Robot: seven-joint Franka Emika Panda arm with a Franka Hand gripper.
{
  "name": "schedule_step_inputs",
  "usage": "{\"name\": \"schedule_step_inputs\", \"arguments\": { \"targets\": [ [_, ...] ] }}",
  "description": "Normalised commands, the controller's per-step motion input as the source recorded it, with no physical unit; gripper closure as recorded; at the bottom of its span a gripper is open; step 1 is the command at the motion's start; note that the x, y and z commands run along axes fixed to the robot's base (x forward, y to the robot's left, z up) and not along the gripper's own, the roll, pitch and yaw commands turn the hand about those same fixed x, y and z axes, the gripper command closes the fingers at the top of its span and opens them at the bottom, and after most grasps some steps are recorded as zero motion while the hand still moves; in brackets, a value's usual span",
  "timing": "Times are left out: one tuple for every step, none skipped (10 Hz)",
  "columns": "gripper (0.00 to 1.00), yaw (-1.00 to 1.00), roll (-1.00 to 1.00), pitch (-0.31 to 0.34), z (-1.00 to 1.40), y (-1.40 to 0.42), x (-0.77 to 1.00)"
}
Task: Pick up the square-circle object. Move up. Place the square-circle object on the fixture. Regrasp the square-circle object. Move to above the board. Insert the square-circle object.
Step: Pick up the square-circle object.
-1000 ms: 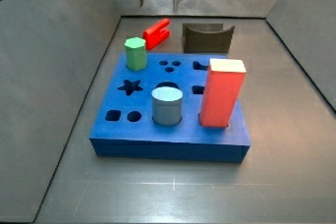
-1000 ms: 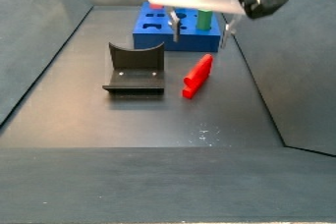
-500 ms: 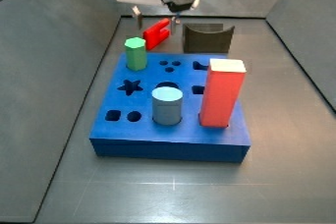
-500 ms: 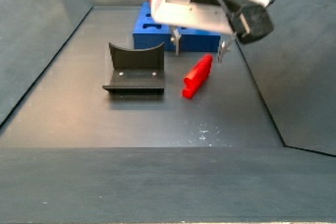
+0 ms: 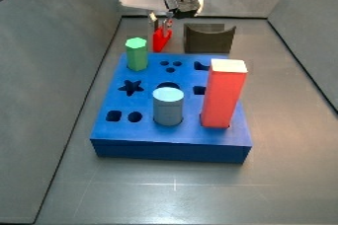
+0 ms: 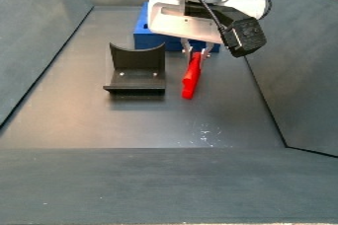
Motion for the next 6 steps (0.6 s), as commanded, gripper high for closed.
{"name": "schedule_step_inputs", "arguments": {
  "targets": [
    [1.0,0.0,0.0,0.0,0.0,0.0,0.0],
    [1.0,0.0,0.0,0.0,0.0,0.0,0.0],
    [1.0,0.0,0.0,0.0,0.0,0.0,0.0],
    [1.0,0.0,0.0,0.0,0.0,0.0,0.0],
    [1.0,0.0,0.0,0.0,0.0,0.0,0.0],
    [1.0,0.0,0.0,0.0,0.0,0.0,0.0]
  ]
}}
